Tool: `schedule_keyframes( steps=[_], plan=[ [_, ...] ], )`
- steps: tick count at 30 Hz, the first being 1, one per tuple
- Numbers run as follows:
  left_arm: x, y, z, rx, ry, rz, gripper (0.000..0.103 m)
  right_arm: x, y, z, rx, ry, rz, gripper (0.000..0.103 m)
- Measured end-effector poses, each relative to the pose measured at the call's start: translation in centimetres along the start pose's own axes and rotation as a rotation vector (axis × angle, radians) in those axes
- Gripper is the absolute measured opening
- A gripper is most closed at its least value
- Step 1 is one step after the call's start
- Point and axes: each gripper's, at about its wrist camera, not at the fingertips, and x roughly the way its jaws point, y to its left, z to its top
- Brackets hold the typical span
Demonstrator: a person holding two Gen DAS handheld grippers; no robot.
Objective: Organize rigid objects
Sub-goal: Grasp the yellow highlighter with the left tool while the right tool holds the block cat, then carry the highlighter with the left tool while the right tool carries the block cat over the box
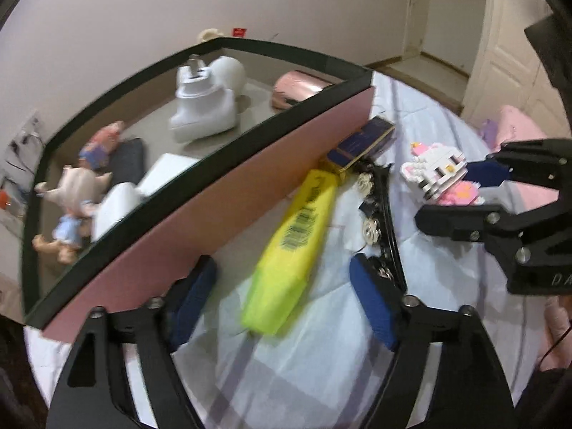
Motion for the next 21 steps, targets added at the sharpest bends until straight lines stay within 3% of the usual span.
schedule_keyframes(
  steps=[1,3,6,14,21],
  plan=[
    [0.1,0.0,0.2,-0.019,-0.009,-0.015,0.065,0.0,0.0,0.0,0.0,-0.001,0.0,0.047],
    [0.1,0.2,0.3,-0.05,-0.017,-0.019,0.037,0.0,0.0,0.0,0.0,-0.003,0.001,0.047],
    [-0.4,-0.2,0.1,-0.072,-0.028,-0.039,0.03,-0.1,0.1,0.0,-0.002,-0.008,0.005,0.047],
    [-1.8,-1.3,-1.6,-0.141,-0.041,-0.04,0.026,-1.4,0.5,0.2,-0.013,-0.028,0.011,0.047],
    [-5.5,0.7,-3.2,-0.233,-0.069,-0.004,0.026,-3.0,1.8,1.2,-0.044,-0.062,0.042,0.047]
  ],
)
